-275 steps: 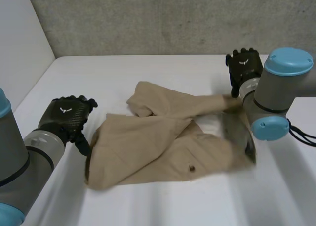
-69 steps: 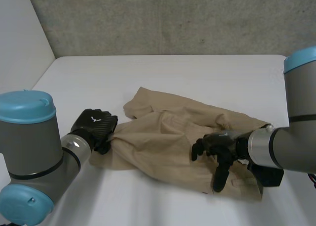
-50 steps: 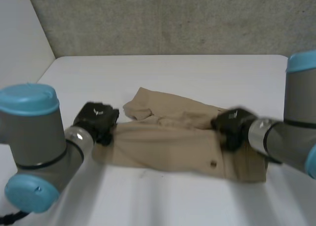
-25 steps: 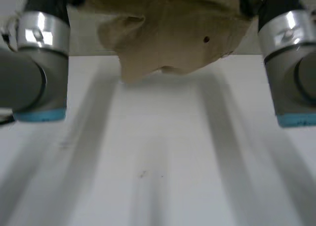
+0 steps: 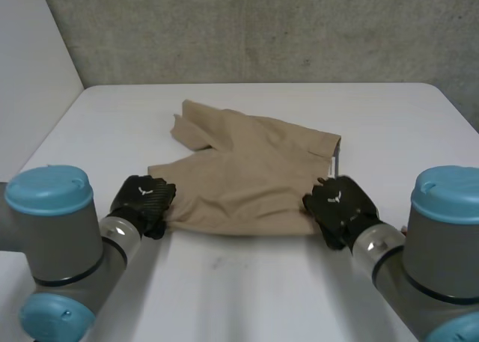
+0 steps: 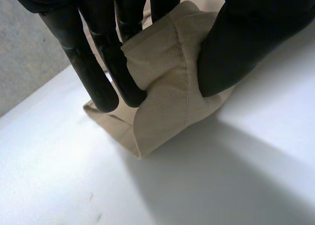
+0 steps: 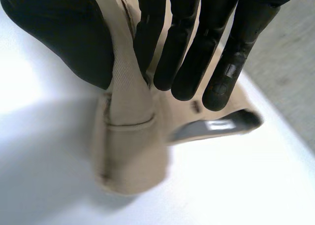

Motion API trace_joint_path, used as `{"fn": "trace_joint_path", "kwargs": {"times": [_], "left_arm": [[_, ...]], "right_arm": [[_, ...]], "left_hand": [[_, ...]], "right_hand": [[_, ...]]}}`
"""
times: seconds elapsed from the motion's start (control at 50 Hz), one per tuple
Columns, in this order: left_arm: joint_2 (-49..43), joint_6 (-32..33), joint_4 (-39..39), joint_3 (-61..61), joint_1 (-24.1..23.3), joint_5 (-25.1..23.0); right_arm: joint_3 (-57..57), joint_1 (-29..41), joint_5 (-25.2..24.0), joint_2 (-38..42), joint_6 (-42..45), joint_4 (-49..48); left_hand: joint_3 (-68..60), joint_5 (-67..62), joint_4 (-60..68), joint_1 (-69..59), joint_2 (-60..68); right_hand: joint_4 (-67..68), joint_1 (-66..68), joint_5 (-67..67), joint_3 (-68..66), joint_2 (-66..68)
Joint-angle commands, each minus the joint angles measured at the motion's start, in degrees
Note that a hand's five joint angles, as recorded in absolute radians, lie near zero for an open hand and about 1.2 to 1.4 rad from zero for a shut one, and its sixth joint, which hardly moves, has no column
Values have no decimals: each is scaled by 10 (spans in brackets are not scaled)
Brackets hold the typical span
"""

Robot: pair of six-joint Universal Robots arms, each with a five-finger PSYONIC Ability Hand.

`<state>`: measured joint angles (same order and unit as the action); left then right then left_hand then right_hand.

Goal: Fold the shorts.

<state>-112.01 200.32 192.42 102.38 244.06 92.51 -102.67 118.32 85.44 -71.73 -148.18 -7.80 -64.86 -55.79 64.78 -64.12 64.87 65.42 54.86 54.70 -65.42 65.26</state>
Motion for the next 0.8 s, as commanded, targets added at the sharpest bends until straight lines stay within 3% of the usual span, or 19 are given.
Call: {"fn": "trace_joint_path", "kwargs": {"times": [0.02, 0.12, 0.24, 0.36, 0.48, 0.8], "left_arm": [[47, 0, -38, 7, 10, 0], [66, 0, -42, 12, 10, 0], [90, 1, -54, 12, 12, 0], [97, 2, -66, 14, 24, -2], [97, 2, -87, 14, 27, -3], [95, 2, -87, 15, 29, -3]], "right_arm": [[11, -5, -40, -43, -16, 180], [25, -36, -61, -95, -67, 181], [50, -88, -74, -122, -165, 169], [56, -97, -85, -119, -192, 171], [48, -106, -94, -78, -188, 170], [84, -98, -106, 52, -186, 139]], "left_hand": [[-74, -65, 75, -82, 74], [-74, -65, 75, -82, 74], [-74, -65, 75, -82, 74], [-69, -60, 70, -77, 69], [-15, -6, 16, -23, 15], [-14, -4, 14, -21, 14]], "right_hand": [[-255, -149, -248, 255, -253], [-390, -285, -383, 390, -388], [-405, -300, -398, 405, -404], [-388, -283, -381, 389, -387], [-353, -248, -346, 353, -352], [-277, -172, -270, 278, -276]]}}
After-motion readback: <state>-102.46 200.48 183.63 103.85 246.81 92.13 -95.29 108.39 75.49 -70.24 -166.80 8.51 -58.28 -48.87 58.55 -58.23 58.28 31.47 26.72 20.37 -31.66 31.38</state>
